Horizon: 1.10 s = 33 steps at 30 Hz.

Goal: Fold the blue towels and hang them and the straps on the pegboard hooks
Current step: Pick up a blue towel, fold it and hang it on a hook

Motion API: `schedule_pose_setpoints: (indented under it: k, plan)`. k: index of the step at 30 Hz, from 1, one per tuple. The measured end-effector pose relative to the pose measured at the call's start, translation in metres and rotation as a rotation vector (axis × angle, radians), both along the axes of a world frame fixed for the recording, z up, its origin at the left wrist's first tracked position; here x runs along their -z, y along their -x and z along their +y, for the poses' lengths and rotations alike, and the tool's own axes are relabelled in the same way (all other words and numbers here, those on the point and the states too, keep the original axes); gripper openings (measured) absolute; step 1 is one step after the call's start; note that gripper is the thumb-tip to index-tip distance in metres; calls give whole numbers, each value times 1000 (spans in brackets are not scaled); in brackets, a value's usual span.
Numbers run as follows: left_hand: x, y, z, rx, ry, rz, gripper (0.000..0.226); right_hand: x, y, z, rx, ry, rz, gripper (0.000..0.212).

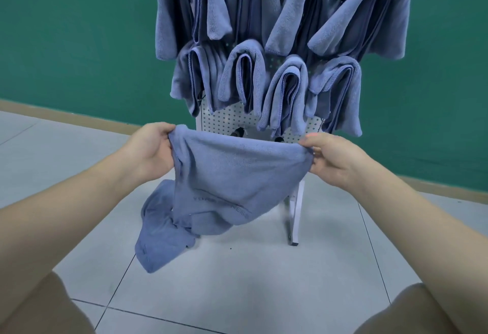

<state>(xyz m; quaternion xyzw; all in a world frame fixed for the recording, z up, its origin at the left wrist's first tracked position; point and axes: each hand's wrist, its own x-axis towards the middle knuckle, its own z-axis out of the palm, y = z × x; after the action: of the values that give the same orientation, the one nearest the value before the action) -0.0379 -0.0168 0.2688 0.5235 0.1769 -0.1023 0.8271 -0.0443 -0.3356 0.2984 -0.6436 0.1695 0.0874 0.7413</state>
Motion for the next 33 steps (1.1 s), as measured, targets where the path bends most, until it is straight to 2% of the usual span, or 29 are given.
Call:
schedule_pose_setpoints:
  k: [5, 9, 16, 20, 23, 27, 33]
  plan:
    - [-3, 15, -8, 98, -297, 46, 23, 7, -2, -4, -68, 205, -44, 26]
    - [1, 14, -4, 63, -473, 14, 17, 11, -2, -7, -88, 398, -24, 12]
    - [1, 14, 2, 144, -509, 4, 27, 14, 2, -12, -77, 389, -2, 20]
    - [0, 12, 0, 74, -314, 7, 25, 17, 1, -15, -56, 320, 42, 10]
    - [-3, 12, -2, 56, -203, 0, 19, 17, 0, -16, -50, 231, 69, 23]
    - [-5, 12, -6, 85, -252, -60, 18, 15, -1, -14, -74, 164, 109, 35]
    - [-6, 8, -1, -60, -356, -42, 11, 7, 1, -12, -82, 132, 89, 47]
